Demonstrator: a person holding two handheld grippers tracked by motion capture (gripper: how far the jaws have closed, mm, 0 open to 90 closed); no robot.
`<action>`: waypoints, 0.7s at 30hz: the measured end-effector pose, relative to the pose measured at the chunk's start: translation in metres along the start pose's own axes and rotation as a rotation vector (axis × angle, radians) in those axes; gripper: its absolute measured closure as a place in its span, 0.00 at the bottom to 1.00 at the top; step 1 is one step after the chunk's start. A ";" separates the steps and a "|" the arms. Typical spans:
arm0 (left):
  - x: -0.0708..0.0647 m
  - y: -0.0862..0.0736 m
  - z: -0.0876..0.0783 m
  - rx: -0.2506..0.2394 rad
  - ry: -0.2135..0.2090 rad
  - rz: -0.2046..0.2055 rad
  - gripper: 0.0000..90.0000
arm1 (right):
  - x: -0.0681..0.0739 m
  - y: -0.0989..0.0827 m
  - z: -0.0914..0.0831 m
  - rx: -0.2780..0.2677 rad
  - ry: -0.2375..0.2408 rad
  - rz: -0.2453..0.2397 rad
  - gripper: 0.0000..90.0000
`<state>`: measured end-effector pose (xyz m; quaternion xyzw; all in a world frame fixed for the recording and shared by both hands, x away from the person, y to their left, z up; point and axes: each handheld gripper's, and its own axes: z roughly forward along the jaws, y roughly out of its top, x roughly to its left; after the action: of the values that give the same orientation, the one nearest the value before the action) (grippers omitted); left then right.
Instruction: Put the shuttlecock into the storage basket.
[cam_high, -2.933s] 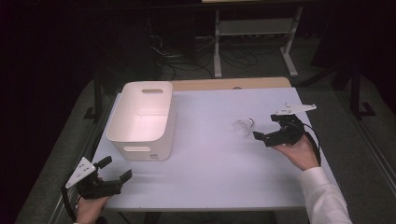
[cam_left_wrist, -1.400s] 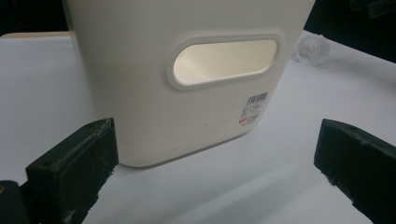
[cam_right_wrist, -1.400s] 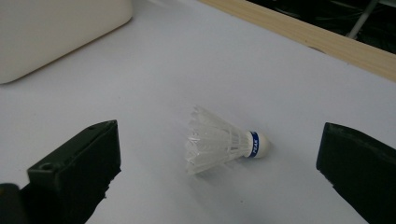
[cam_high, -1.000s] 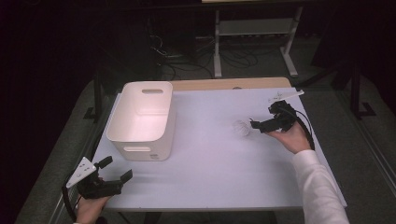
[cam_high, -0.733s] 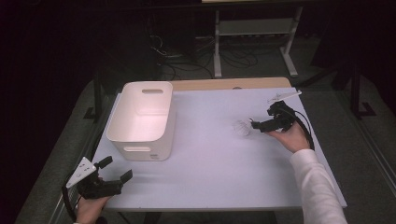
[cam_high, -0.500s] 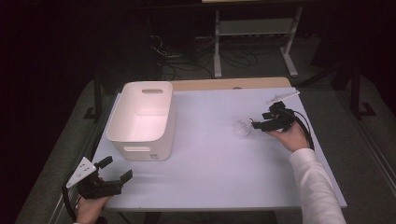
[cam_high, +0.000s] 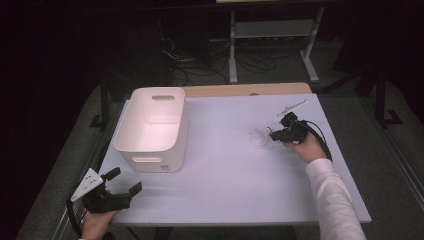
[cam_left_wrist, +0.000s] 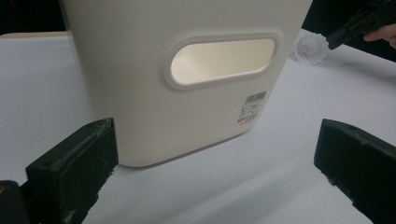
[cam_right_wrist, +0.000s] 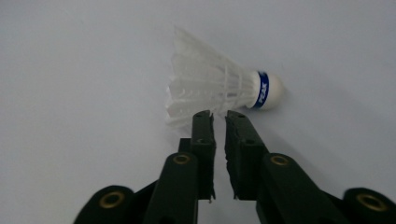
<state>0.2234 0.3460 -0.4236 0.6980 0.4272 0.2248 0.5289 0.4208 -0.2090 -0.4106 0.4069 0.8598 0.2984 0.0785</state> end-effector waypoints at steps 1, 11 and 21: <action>0.000 0.000 0.000 -0.001 0.000 -0.001 0.00 | 0.000 0.000 0.002 0.020 0.009 0.002 0.96; 0.000 0.000 0.000 0.006 0.004 0.001 0.00 | 0.003 -0.001 0.020 0.084 0.088 -0.012 0.98; 0.000 0.000 0.001 0.007 0.002 0.006 0.00 | 0.005 0.003 0.027 0.042 0.100 -0.019 0.98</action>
<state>0.2239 0.3456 -0.4238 0.7010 0.4263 0.2256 0.5254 0.4295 -0.1918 -0.4303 0.3849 0.8726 0.2993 0.0297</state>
